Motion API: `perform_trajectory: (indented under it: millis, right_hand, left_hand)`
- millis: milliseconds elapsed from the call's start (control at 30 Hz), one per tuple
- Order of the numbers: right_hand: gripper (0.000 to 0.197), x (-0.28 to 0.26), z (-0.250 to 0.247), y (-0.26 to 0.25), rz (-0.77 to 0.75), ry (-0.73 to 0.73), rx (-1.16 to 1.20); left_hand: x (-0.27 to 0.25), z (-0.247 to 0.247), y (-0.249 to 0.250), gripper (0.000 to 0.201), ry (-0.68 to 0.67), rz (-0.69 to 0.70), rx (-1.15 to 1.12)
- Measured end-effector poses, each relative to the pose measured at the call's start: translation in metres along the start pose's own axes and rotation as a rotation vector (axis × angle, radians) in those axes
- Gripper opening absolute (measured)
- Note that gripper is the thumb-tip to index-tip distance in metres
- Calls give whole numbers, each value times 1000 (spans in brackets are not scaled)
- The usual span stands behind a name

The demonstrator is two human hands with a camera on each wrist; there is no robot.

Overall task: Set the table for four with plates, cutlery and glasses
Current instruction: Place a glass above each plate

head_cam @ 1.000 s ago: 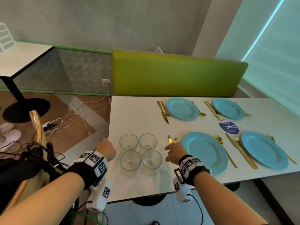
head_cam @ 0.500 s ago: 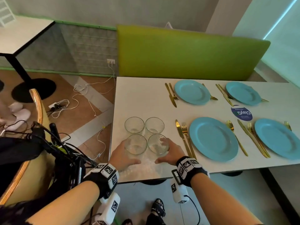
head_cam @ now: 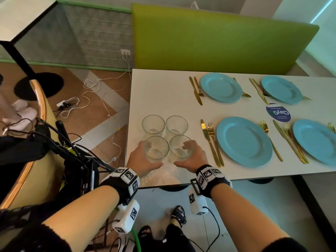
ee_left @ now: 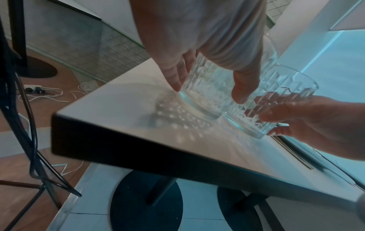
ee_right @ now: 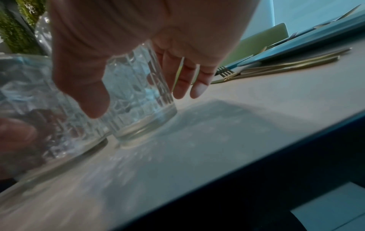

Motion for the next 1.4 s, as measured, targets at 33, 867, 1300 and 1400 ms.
perform_trajectory:
  millis: [33, 867, 1300, 1400]
  right_hand:
    - [79, -2, -2, 2, 3, 4, 2]
    - [72, 23, -339, 234, 504, 574, 104]
    - [83, 140, -458, 403, 745, 596, 204]
    - [81, 161, -469, 429, 790, 595, 249]
  left_hand:
    - [-3, 1, 0, 87, -7, 10, 18]
    - [86, 238, 288, 86, -244, 408, 36]
    - [210, 413, 356, 95, -377, 295, 138]
    - [226, 438, 360, 94, -404, 286, 182]
Point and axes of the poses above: each hand's wrist, its own x-axis towards the middle knuckle, its own z-axis out of the palm, y = z × x, the point moved 10 cm from there along x, towards the middle knuckle, and after that the axes turned 7 degrees about -x, right-handed, at the moved point
